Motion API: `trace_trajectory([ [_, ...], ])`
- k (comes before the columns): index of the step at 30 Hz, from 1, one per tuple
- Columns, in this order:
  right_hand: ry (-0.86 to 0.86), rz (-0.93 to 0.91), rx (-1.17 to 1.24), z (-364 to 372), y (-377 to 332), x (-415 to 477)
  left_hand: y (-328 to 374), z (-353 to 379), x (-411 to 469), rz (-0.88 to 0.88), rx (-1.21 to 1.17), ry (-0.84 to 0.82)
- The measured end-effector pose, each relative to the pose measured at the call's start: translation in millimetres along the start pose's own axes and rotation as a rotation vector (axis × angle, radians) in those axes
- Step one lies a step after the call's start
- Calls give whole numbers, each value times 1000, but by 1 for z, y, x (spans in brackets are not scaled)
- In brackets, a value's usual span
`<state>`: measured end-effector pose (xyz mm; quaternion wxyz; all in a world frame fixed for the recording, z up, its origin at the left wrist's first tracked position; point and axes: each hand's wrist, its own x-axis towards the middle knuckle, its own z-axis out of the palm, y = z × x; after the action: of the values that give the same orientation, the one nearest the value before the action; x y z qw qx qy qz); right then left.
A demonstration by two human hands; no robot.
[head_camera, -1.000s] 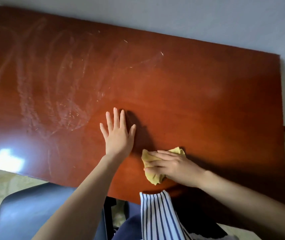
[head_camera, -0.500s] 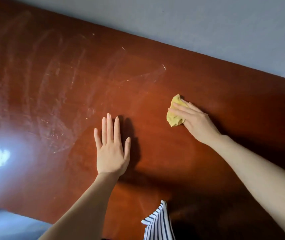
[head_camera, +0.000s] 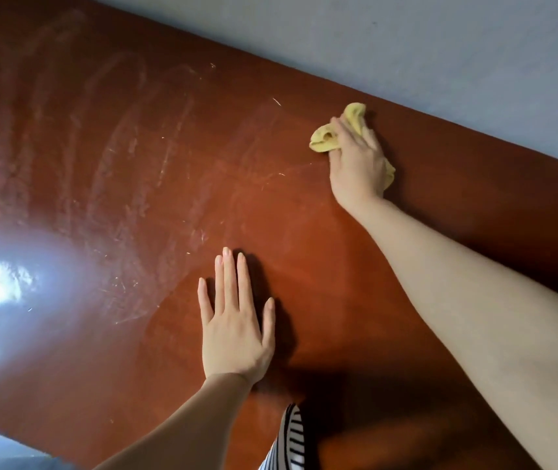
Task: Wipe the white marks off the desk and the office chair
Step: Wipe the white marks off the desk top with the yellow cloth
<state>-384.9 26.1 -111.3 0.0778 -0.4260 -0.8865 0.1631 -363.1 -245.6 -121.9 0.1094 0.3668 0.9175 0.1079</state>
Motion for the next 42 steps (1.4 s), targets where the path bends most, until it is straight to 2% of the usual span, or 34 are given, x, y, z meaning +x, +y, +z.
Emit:
trace_trajectory([
  [3,-57,-251,-1,7,-12,-23,1,-1,1,-2,1,-4],
  [6,-123,-393,8,10,-17,-56,1,0,1,-8,1,-17],
  [14,-145,-544,57,0,-8,-169,-1,1,-1,1,8,-11],
  [20,-250,-702,-28,-25,54,-193,0,-1,-1,37,-61,1],
  [26,-204,-541,-156,-46,95,-139,2,-1,-1,96,-69,14],
  [31,-200,-299,-51,-52,102,-71,0,0,-1,91,-60,23],
  [34,-171,-244,26,-49,94,-25,0,1,1,90,-43,23],
  [37,-81,-111,77,-40,75,14,0,1,1,90,-51,27],
  [40,6,-2,31,-20,46,40,0,2,1,96,-53,29],
  [42,26,8,-25,-7,25,45,0,2,1,101,-56,28],
])
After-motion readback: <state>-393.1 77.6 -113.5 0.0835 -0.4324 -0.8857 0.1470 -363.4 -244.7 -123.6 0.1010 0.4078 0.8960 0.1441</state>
